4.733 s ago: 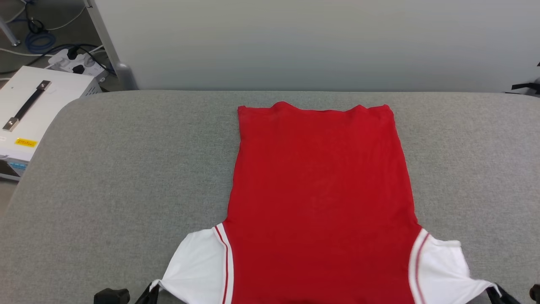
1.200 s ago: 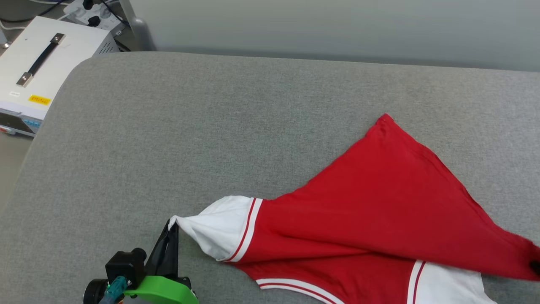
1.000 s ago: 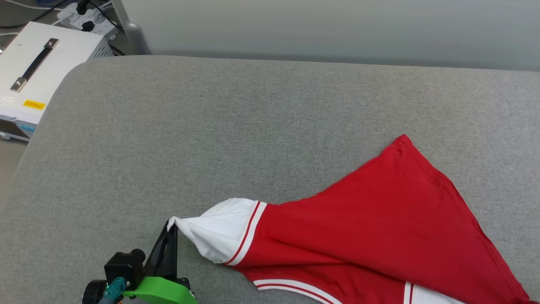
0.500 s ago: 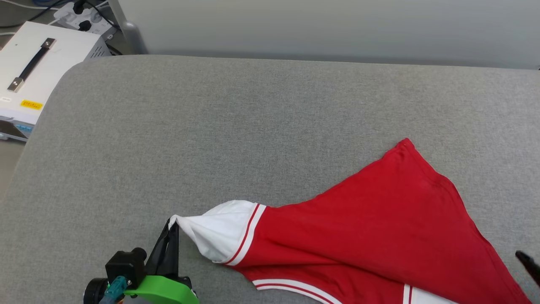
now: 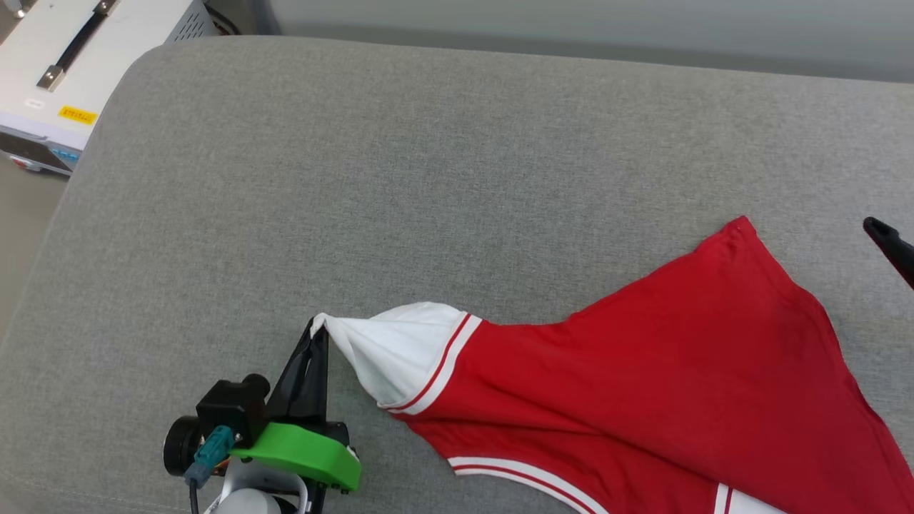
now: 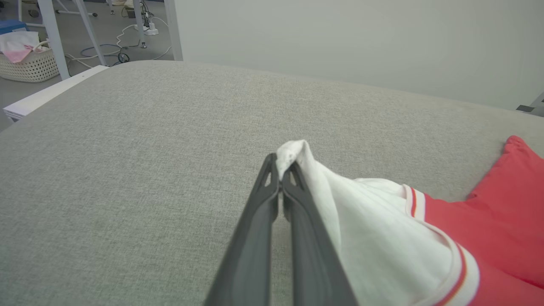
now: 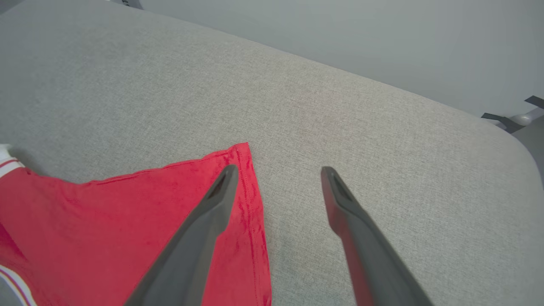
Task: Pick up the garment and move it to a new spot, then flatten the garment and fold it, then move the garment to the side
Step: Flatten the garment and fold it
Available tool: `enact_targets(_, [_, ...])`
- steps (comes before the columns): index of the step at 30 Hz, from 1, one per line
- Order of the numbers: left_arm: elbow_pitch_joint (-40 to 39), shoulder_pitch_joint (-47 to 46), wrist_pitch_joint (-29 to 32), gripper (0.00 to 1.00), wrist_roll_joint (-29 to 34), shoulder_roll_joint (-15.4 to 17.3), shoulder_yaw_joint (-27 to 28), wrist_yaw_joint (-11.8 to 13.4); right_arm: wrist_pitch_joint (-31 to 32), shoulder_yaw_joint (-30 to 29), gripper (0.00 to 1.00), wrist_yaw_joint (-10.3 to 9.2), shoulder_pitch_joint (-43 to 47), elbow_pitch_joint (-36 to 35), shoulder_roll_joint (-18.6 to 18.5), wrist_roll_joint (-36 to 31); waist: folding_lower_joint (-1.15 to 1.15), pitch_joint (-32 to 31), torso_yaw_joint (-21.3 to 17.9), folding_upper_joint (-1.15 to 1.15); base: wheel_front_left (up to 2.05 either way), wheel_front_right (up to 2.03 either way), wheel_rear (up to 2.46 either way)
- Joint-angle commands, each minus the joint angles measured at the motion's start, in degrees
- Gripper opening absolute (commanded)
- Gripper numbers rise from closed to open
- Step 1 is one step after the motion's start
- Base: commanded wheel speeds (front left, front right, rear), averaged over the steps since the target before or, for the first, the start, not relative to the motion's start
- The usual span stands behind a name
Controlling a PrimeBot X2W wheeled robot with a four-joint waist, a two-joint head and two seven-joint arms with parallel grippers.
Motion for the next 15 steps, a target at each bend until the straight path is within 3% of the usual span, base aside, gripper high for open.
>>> enact_targets(1, [-0.41, -1.29, -0.34, 0.00, 0.13, -0.35, -0.02, -0.22, 2.10, 2.17, 1.00, -0.04, -2.74, 0.98, -0.56, -0.10, 0.00, 2.15, 1.73, 0.00, 0.00, 0.00, 0.00])
enact_targets(7, [-0.92, -3.18, -0.34, 0.00, 0.18, -1.17, -1.14, -0.62, 11.58, 12.04, 1.00, -0.04, -13.46, 7.97, -1.49, -0.18, 0.00, 4.89, 4.01, 0.00, 0.00, 0.00, 0.00])
enact_targets(15, [-1.51, -5.01, -0.34, 0.00, -0.54, -1.92, -2.55, -0.84, 15.56, 21.10, 1.00, -0.04, -22.26, 17.84, -1.37, -2.10, 0.00, 8.38, 7.15, 0.00, 0.00, 0.00, 0.00])
